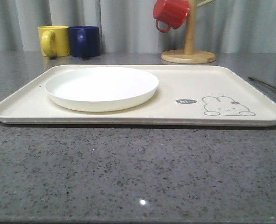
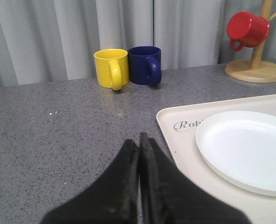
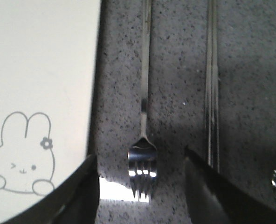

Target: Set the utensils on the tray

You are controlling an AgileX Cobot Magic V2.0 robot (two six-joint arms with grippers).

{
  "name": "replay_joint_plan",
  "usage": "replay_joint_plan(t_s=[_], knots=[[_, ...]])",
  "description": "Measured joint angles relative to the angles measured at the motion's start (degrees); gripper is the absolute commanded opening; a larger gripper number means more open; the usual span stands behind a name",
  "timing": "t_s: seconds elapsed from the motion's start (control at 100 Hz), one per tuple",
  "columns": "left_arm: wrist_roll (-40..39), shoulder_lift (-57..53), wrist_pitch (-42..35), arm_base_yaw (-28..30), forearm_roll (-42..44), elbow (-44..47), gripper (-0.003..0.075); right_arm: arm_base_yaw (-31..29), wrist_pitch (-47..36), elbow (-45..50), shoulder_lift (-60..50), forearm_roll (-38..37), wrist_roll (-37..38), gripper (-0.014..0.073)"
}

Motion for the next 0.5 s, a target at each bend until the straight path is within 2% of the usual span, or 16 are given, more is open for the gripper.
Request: replay_joint_plan(t_s=[0.24, 0.5], knots=[[0.0, 0.0, 0.0, 0.0, 0.0, 0.0, -0.0018, 1.11, -1.26, -4.83, 9.5, 0.0, -0.13, 0.0414], [0.0, 0.0, 0.0, 0.0, 0.0, 0.0, -0.0018, 1.11, -2.04, -5.07, 14.26, 0.0, -0.24, 0.0414]])
